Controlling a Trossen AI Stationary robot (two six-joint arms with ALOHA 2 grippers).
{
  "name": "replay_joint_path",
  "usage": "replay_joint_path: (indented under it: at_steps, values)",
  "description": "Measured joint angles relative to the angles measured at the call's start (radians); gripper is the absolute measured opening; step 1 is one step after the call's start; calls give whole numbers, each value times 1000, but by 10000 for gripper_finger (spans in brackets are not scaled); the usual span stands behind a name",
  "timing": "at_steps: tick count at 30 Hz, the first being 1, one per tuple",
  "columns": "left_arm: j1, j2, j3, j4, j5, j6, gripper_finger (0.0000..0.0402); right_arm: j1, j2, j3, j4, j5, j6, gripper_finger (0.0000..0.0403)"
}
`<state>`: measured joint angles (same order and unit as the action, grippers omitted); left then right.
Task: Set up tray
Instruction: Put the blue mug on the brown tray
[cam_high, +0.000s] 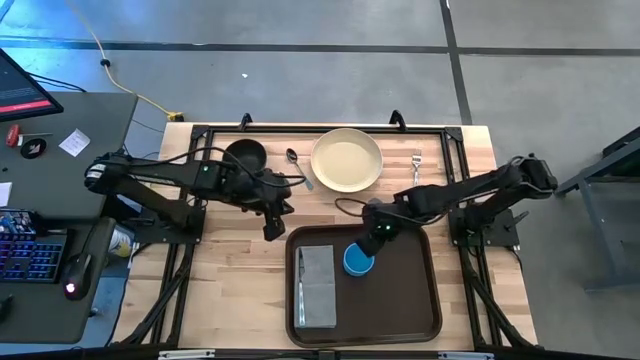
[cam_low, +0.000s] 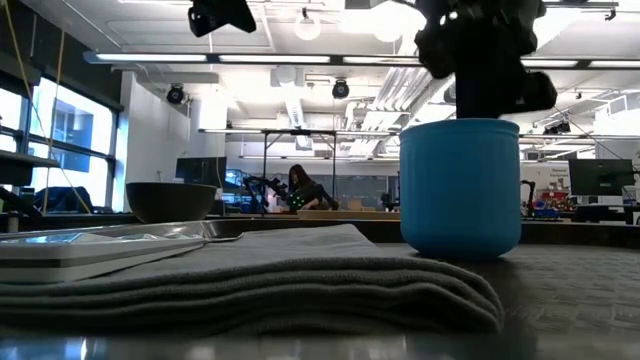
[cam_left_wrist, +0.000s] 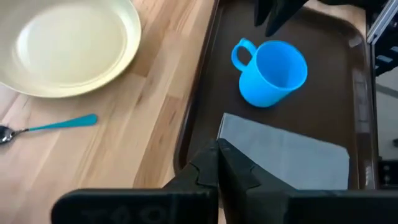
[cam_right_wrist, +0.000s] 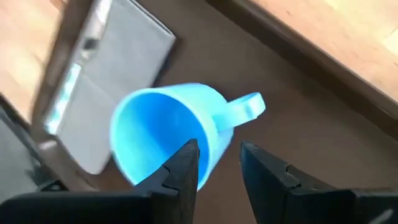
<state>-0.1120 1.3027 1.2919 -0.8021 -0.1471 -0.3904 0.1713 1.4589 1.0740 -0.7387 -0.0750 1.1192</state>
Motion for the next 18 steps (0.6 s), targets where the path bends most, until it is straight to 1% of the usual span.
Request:
replay_joint_path:
  at_steps: [4, 8, 13, 18]
  values:
    - [0, 1, 0, 0, -1, 1, 57, 17, -4, 0, 12, 35, 8, 110]
    - [0, 3, 0, 1, -2, 0, 61, 43, 20, 0, 37, 9, 41, 110]
    - [0, 3, 0, 34, -11, -7, 50, 67, 45, 0, 21, 43, 93, 110]
    - [0, 3, 0, 93, 2, -7, 34, 64, 72, 0, 14, 24, 95, 110]
